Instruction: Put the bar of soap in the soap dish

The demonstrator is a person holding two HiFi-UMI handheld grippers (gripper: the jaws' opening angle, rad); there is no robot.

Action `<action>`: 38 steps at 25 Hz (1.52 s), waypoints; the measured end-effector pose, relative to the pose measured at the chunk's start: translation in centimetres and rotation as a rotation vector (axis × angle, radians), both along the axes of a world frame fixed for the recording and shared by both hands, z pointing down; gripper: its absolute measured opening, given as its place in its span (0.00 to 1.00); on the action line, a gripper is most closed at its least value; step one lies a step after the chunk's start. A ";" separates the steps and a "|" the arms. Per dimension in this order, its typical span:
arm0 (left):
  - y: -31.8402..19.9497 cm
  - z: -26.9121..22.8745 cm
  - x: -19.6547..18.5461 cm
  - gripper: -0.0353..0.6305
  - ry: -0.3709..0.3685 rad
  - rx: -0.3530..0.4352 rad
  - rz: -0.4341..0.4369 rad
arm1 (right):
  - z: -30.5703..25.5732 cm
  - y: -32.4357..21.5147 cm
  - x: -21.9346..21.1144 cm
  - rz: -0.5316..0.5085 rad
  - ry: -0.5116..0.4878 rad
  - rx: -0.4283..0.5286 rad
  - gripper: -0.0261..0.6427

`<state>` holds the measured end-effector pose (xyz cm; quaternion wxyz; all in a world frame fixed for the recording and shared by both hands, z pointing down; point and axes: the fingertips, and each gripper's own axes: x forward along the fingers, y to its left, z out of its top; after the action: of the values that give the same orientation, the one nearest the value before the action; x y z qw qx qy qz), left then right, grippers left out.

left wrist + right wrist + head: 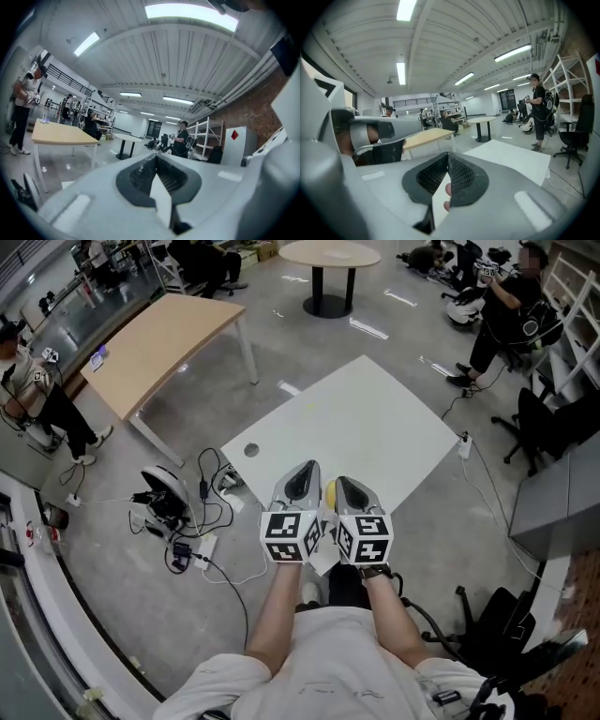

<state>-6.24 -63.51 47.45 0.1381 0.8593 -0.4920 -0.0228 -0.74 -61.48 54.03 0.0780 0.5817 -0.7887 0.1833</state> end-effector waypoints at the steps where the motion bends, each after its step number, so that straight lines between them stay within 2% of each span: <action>1: 0.6 -0.7 -0.1 0.05 0.004 0.011 0.003 | -1.3 0.5 0.3 0.009 -0.008 0.031 0.05; 4: 2.2 -2.7 -0.1 0.05 0.022 0.041 0.017 | -4.4 2.1 1.1 0.030 -0.015 0.108 0.05; 10: 5.9 -5.2 1.0 0.05 0.035 0.095 0.035 | -7.7 5.2 2.6 0.032 -0.001 0.196 0.05; 15: 9.7 -7.1 2.5 0.05 0.015 0.153 0.034 | -11.0 8.3 5.2 0.027 -0.066 0.287 0.05; 17: 12.1 -7.4 3.3 0.05 0.009 0.157 0.025 | -11.4 10.7 6.1 0.013 -0.072 0.297 0.05; 21: 18.3 -5.1 6.0 0.05 -0.009 0.122 -0.007 | -9.5 17.1 8.5 -0.025 -0.084 0.253 0.05; 26: 23.8 -3.3 9.8 0.05 0.007 0.079 0.034 | -7.0 21.9 10.9 -0.038 -0.111 0.195 0.05; 33: 25.2 -7.6 9.3 0.05 -0.029 0.177 0.011 | -12.8 24.7 12.9 0.026 -0.042 0.325 0.05; 38: 27.0 -9.1 9.0 0.05 -0.082 0.218 0.051 | -15.7 25.5 13.6 0.089 -0.056 0.375 0.05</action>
<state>2.77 -36.53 38.30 0.0240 0.8817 -0.4696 -0.0376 12.83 -35.99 38.32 -0.0617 0.6150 -0.7844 0.0526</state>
